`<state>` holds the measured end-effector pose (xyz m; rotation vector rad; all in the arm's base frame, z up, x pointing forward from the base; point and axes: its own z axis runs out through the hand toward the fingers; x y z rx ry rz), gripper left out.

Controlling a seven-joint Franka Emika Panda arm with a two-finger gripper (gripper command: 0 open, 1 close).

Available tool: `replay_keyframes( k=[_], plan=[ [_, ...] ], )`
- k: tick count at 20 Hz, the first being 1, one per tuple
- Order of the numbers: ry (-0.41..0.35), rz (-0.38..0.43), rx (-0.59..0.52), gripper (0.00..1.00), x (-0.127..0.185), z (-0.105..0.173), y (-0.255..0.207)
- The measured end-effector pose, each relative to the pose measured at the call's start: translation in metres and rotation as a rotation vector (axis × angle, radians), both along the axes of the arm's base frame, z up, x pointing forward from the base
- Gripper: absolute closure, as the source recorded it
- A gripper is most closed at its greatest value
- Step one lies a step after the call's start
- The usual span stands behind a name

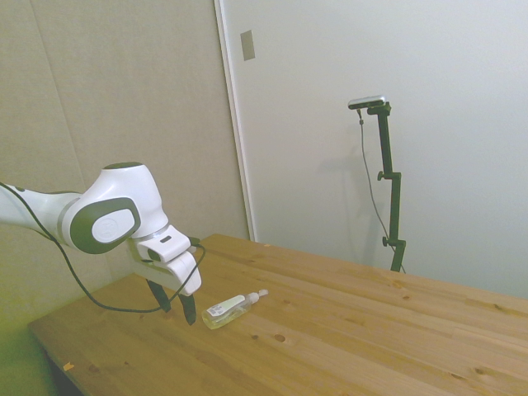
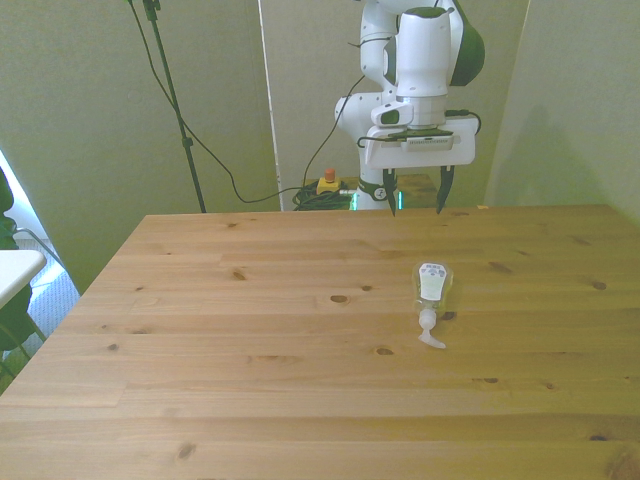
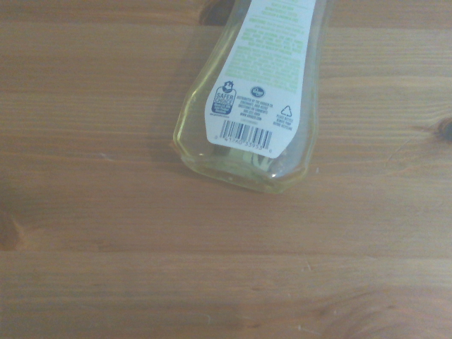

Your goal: Stand the sanitizer

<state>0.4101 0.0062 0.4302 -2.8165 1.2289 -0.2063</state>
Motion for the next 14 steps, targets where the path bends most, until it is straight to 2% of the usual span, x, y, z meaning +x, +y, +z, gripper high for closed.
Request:
replay_keyframes(
  k=[3,6,10,14],
  plan=[
    [0.003,-0.003,-0.009,0.00,0.001,-0.003,0.000],
    [-0.049,-0.022,-0.026,0.00,0.023,0.000,0.002],
    [-0.115,-0.082,-0.035,0.00,0.081,-0.001,0.008],
    [-0.149,-0.147,-0.044,0.00,0.146,-0.011,0.015]
  ],
)
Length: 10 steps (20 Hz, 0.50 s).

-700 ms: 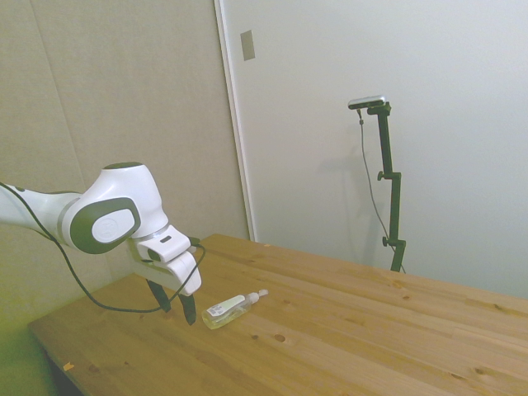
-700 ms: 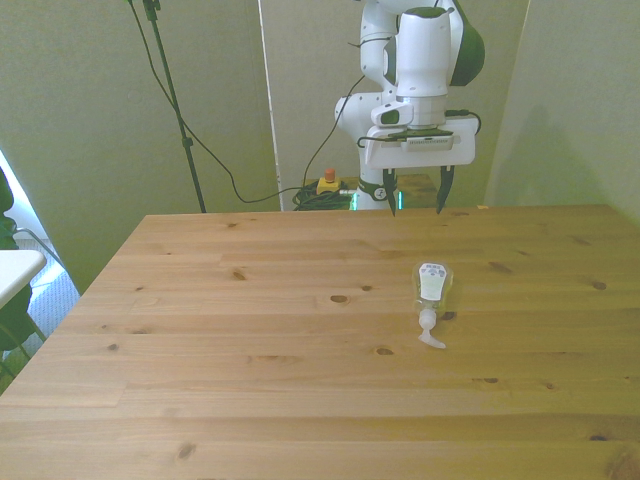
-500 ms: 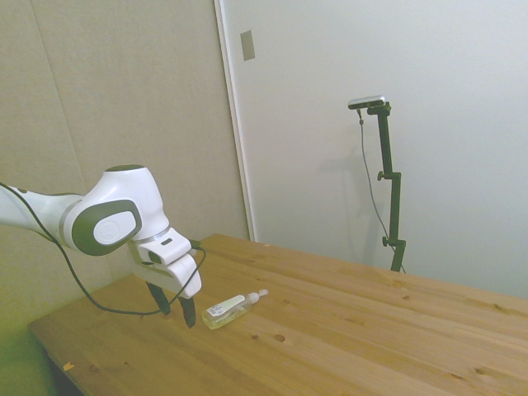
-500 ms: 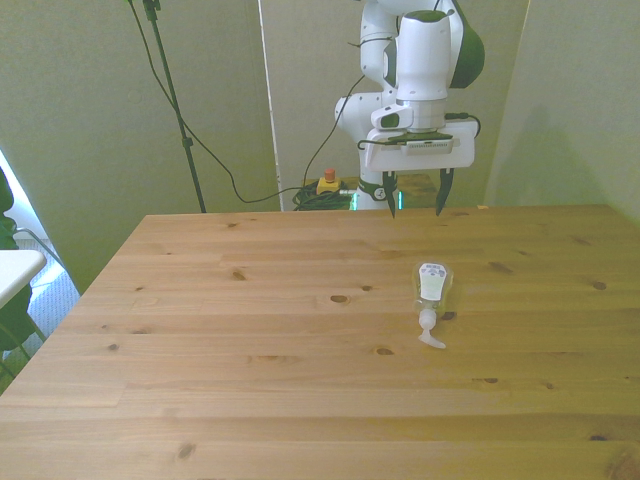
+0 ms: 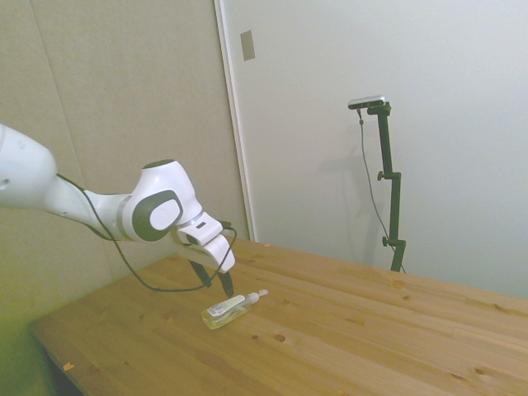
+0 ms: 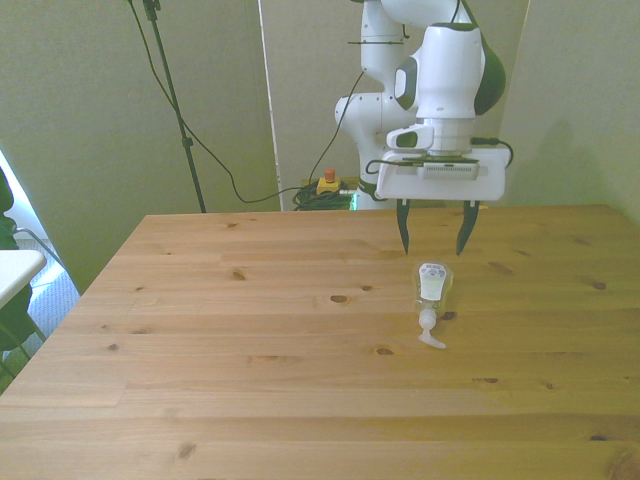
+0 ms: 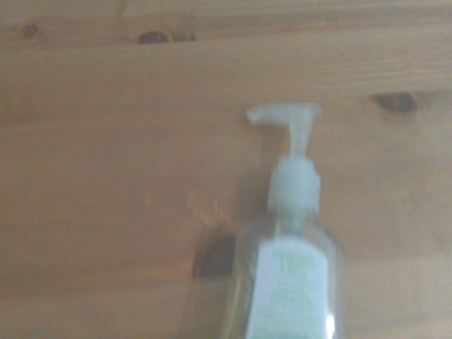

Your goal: Stand the sanitizer

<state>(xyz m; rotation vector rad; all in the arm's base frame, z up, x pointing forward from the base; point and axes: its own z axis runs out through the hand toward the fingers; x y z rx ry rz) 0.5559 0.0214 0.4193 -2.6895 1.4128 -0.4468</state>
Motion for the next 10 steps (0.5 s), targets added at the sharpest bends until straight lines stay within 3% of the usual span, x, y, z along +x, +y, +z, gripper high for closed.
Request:
replay_keyframes(
  k=[5,10],
  plan=[
    [-0.005,-0.063,-0.005,0.00,0.057,-0.024,0.005],
    [0.007,-0.100,-0.013,0.00,0.079,-0.043,-0.006]
  ],
)
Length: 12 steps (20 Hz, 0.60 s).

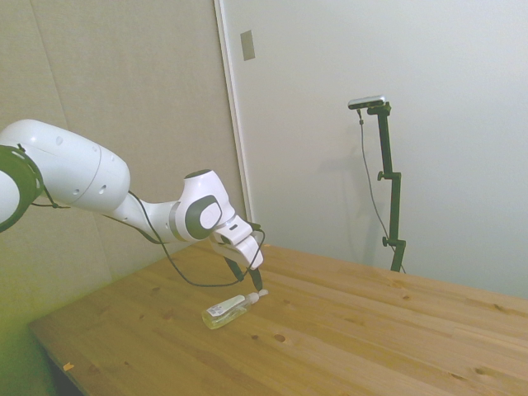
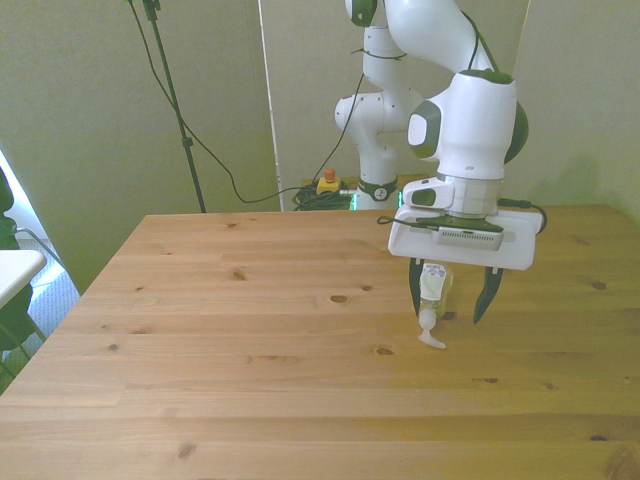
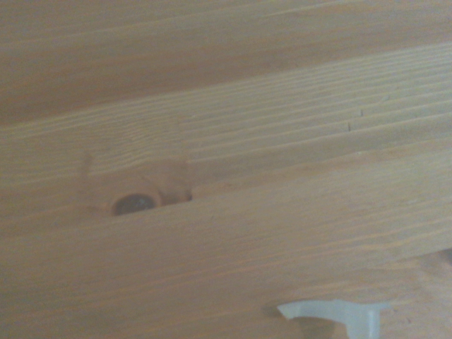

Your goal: Stand the sanitizer

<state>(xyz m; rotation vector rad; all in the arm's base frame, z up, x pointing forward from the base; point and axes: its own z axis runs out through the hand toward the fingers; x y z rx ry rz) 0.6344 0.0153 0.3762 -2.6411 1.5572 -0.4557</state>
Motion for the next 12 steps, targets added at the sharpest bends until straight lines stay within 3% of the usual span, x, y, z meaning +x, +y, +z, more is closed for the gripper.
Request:
replay_keyframes(
  k=[4,5,12],
  plan=[
    [0.024,-0.023,-0.002,0.00,0.002,-0.016,-0.012],
    [0.031,-0.028,-0.001,1.00,0.002,-0.020,-0.014],
    [0.036,-0.044,0.005,1.00,0.002,-0.028,-0.020]
  ],
)
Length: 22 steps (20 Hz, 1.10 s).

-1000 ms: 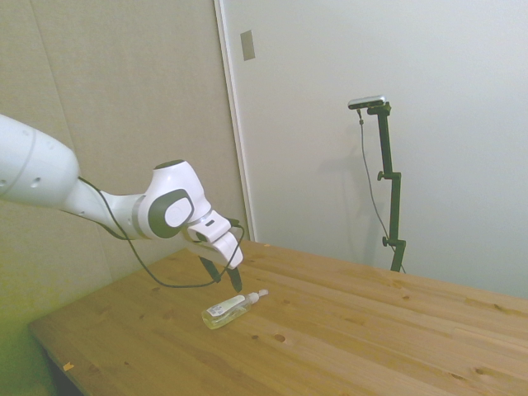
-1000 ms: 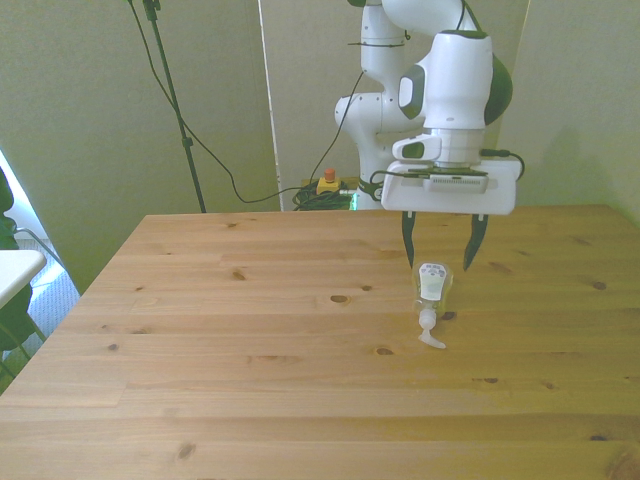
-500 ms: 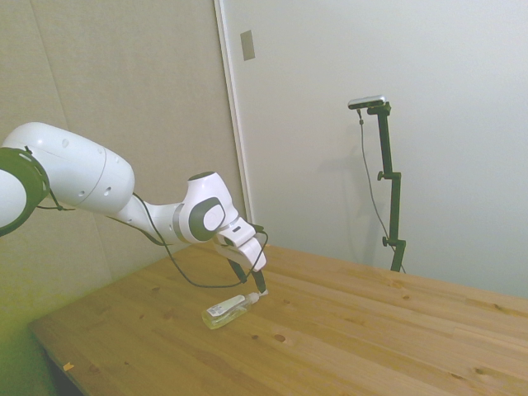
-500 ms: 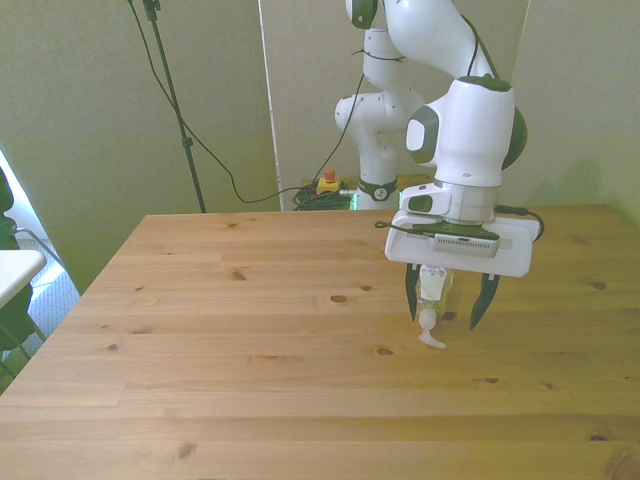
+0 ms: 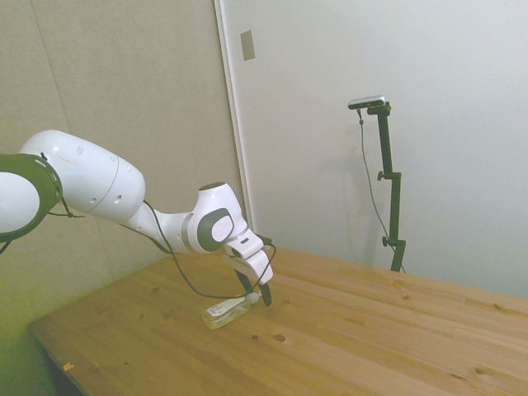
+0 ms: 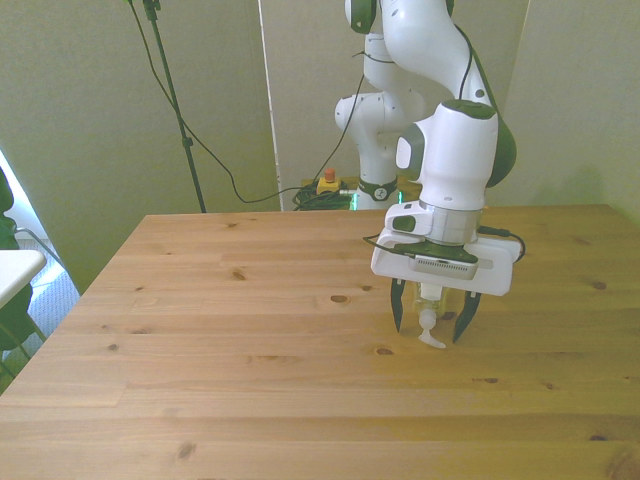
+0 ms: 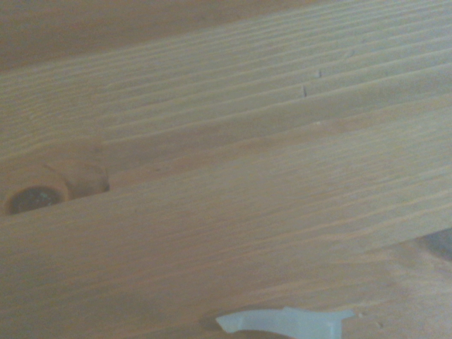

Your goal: Stand the sanitizer

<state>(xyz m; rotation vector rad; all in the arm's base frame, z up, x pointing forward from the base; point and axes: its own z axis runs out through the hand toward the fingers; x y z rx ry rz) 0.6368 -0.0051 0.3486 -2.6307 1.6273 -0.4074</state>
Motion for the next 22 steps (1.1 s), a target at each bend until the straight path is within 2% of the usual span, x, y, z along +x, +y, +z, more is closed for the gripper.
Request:
replay_keyframes(
  k=[22],
  plan=[
    [-0.018,-0.029,0.022,1.00,-0.0012,-0.0010,-0.0113]
  ],
)
